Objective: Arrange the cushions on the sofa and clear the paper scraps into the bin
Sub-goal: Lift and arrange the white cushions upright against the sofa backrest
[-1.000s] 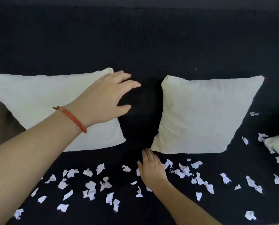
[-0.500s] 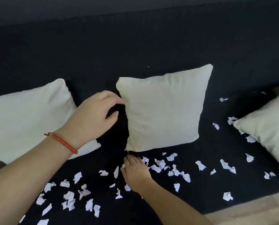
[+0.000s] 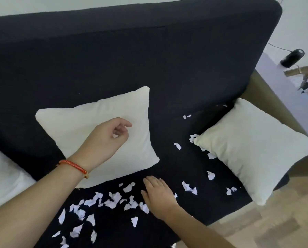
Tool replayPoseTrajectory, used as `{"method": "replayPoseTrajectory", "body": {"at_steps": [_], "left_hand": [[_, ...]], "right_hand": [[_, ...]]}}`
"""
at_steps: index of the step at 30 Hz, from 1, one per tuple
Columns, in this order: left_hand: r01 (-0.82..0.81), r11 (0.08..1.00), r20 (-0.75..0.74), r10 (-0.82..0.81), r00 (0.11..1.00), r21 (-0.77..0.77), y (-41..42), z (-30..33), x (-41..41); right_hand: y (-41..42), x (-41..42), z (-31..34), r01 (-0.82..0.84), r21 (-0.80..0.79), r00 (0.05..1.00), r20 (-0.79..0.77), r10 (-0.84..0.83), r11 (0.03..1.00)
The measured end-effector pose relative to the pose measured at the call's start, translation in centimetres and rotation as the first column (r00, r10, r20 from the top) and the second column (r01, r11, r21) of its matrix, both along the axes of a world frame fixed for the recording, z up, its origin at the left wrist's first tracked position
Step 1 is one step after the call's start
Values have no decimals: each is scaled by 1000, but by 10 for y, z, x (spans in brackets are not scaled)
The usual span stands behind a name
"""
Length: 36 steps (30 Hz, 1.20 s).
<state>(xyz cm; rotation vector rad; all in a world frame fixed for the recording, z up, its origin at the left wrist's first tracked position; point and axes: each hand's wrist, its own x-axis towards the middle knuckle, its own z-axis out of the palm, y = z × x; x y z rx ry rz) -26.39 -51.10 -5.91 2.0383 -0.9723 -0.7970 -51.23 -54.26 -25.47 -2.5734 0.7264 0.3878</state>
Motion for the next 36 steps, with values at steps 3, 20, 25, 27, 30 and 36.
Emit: {"method": "replayPoseTrajectory", "body": {"at_steps": [3,20,25,27,30,36], "left_hand": [[-40,999,-60,41,997,25,-33,-3,-23],[-49,982,-260,97,961,182,-100,-17,-109],[-85,961,-390,187,901,264,-121,-38,-149],[-96,953,-449,223,865,288,-134,-46,-167],[-107,934,-540,288,791,341,-167,-67,-201],[-199,866,-674,484,558,458,-245,-103,-267]], "right_hand": [[-44,-11,13,59,65,998,-3,-59,996],[-206,-43,90,603,620,621,30,-783,502],[-272,-100,109,665,519,575,103,-812,537],[-303,-119,113,676,475,584,119,-803,563],[-361,-140,118,705,367,603,140,-785,607],[-470,-157,115,657,186,716,149,-682,730]]}}
